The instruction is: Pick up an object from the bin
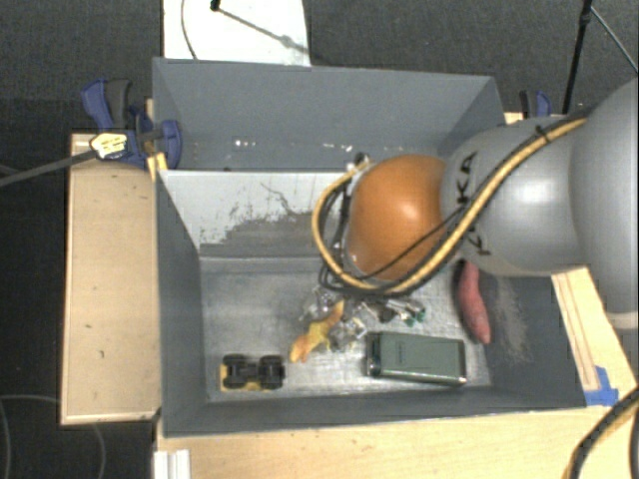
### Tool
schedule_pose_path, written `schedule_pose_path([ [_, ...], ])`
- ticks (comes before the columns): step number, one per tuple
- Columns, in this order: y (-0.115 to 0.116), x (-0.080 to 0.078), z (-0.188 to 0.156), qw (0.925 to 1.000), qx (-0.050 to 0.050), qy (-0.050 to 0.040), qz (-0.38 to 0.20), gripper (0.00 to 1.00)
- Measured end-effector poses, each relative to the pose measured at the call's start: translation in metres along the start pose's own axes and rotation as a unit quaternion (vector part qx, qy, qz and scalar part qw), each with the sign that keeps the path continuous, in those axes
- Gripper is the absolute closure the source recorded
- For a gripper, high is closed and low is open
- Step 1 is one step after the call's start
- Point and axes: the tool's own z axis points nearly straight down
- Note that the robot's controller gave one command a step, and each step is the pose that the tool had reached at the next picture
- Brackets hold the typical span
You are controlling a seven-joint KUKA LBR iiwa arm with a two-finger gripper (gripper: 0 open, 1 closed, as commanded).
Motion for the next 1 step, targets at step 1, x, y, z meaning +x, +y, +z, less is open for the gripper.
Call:
schedule_pose_path([
  [1, -0.0011, -0.0021, -0.0152, 1.0000, 0.002, -0.0040, 0.000, 1.00],
])
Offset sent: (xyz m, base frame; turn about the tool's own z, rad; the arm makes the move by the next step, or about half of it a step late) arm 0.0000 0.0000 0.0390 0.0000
